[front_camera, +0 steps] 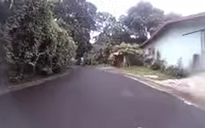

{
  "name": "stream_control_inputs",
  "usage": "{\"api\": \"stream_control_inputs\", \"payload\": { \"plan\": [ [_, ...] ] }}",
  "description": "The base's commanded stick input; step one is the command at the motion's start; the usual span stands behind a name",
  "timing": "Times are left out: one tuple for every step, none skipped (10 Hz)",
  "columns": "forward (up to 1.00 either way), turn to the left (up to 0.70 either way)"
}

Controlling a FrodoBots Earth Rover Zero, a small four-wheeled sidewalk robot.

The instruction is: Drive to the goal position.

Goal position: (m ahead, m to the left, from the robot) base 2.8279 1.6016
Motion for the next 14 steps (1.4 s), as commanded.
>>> {"api": "stream_control_inputs", "payload": {
  "plan": [
    [0.5,0.0],
    [0.5,0.0],
    [0.5,0.0],
    [0.5,0.0],
    [0.5,0.0],
    [0.5,0.0],
    [0.5,0.0],
    [0.5,0.0],
    [0.5,-0.18],
    [0.5,-0.34],
    [0.5,-0.5],
    [0.5,-0.13],
    [0.5,-0.09],
    [0.5,-0.08]
  ]
}}
